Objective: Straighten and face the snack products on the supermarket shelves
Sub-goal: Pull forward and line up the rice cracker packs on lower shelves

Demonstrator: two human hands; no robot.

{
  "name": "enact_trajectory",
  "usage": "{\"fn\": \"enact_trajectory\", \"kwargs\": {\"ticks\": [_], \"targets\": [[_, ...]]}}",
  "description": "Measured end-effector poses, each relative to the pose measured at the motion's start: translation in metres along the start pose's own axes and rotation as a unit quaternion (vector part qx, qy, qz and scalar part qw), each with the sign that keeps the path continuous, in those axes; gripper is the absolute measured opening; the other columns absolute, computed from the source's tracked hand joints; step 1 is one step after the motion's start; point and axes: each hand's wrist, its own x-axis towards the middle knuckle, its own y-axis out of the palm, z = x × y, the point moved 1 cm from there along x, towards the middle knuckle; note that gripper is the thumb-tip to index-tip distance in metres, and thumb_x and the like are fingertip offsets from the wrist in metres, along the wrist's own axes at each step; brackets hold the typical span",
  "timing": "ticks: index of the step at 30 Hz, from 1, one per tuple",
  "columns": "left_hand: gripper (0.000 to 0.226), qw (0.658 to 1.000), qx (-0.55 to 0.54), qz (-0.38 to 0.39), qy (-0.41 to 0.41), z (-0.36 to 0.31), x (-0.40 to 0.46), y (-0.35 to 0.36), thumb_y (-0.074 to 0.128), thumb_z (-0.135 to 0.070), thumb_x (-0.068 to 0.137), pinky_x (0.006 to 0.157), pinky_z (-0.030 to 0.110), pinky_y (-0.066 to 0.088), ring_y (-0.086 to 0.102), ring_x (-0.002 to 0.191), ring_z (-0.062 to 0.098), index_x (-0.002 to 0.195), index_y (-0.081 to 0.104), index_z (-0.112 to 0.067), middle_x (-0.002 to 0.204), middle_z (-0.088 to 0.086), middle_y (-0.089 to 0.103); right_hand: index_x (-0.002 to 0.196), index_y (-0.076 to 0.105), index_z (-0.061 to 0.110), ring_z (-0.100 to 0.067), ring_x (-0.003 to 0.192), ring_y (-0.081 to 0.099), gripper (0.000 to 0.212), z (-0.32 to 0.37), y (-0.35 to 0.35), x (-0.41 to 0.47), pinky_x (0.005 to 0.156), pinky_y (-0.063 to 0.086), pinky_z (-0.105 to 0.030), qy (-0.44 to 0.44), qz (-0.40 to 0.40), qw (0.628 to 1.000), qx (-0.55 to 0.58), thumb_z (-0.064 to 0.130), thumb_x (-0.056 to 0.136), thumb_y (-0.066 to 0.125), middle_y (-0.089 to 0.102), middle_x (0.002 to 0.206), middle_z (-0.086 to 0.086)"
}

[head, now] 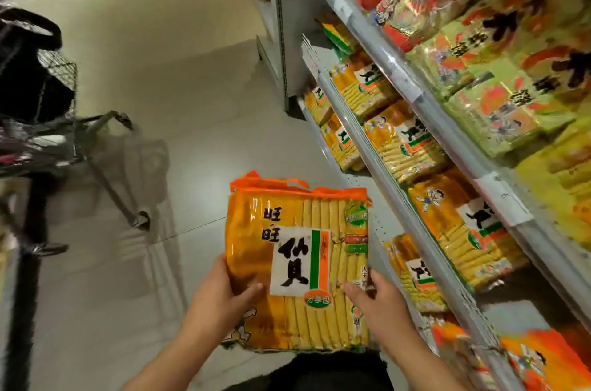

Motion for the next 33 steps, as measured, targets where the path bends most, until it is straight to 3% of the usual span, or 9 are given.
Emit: {"fn": "enact_trajectory", "kwargs": {"ticks": [3, 7, 13, 18, 22, 28, 33], "targets": [[0.049, 1.0, 0.021, 0.015, -0.003, -0.02, 0.05, -0.003, 0.072, -0.047, 0.08, 0.056, 0.014, 0.044, 0.057, 0.077, -0.002, 0.113, 0.038, -0.035, 0.095, -0.018, 0.058, 0.11, 0.058, 0.037, -0.005, 0.096, 0.062, 0.024, 0.018, 0.0, 0.047, 0.078, 0.052, -0.028, 0.02, 0.02, 0.999, -0.044, 0.044, 0.088, 0.064, 0.066, 0.102, 0.018], [0.048, 0.998, 0.038, 0.044, -0.014, -0.034, 0.11, 0.0, 0.073, -0.049, 0.079, 0.058, 0.018, 0.048, 0.059, 0.08, 0.0, 0.114, 0.044, -0.032, 0.097, -0.017, 0.06, 0.093, 0.06, 0.038, -0.001, 0.086, 0.064, 0.017, 0.032, -0.004, 0.1, 0.075, 0.053, -0.029, 0.06, 0.017, 0.995, -0.075, 0.049, 0.083, 0.067, 0.069, 0.088, 0.02], [0.068, 0.985, 0.101, 0.143, -0.013, -0.023, 0.227, 0.032, 0.068, -0.057, 0.079, 0.062, 0.016, 0.044, 0.054, 0.082, 0.002, 0.131, 0.036, -0.028, 0.1, -0.021, 0.052, 0.097, 0.064, 0.034, 0.005, 0.081, 0.067, 0.029, 0.006, 0.011, 0.175, 0.073, 0.054, -0.029, 0.147, 0.013, 0.988, -0.039, 0.039, 0.074, 0.08, 0.071, 0.09, 0.025], [0.054, 0.965, 0.155, 0.211, 0.003, -0.009, 0.333, 0.064, 0.071, -0.054, 0.078, 0.078, 0.033, 0.054, 0.059, 0.087, 0.01, 0.113, 0.037, -0.031, 0.1, -0.012, 0.057, 0.097, 0.067, 0.022, -0.001, 0.076, 0.07, 0.024, -0.033, 0.048, 0.225, 0.058, 0.049, -0.014, 0.197, -0.064, 0.978, 0.035, 0.017, 0.077, 0.08, 0.075, 0.089, 0.013], [0.05, 0.938, 0.235, 0.239, 0.083, -0.005, 0.415, 0.094, 0.071, -0.054, 0.077, 0.064, 0.029, 0.043, 0.052, 0.074, 0.008, 0.104, 0.034, -0.032, 0.084, -0.015, 0.048, 0.097, 0.068, 0.02, 0.001, 0.068, 0.068, 0.021, -0.066, 0.082, 0.262, 0.052, 0.045, -0.011, 0.22, -0.134, 0.963, 0.074, 0.015, 0.079, 0.078, 0.074, 0.084, 0.016], [0.057, 0.907, 0.278, 0.28, 0.145, -0.002, 0.497, 0.154, 0.071, -0.054, 0.078, 0.057, 0.02, 0.037, 0.048, 0.077, 0.009, 0.115, 0.038, -0.027, 0.091, -0.011, 0.049, 0.097, 0.068, 0.023, 0.006, 0.066, 0.066, 0.021, -0.119, 0.109, 0.311, 0.052, 0.044, -0.007, 0.219, -0.209, 0.946, 0.114, 0.015, 0.079, 0.078, 0.073, 0.082, 0.021], [0.074, 0.883, 0.297, 0.311, 0.189, -0.003, 0.526, 0.21, 0.08, -0.062, 0.062, 0.061, 0.026, 0.043, 0.054, 0.084, 0.014, 0.111, 0.038, -0.027, 0.088, -0.013, 0.052, 0.099, 0.067, 0.03, 0.001, 0.081, 0.069, 0.021, -0.166, 0.113, 0.333, 0.069, 0.053, -0.024, 0.226, -0.25, 0.934, 0.114, 0.025, 0.081, 0.077, 0.073, 0.09, 0.022]]}}
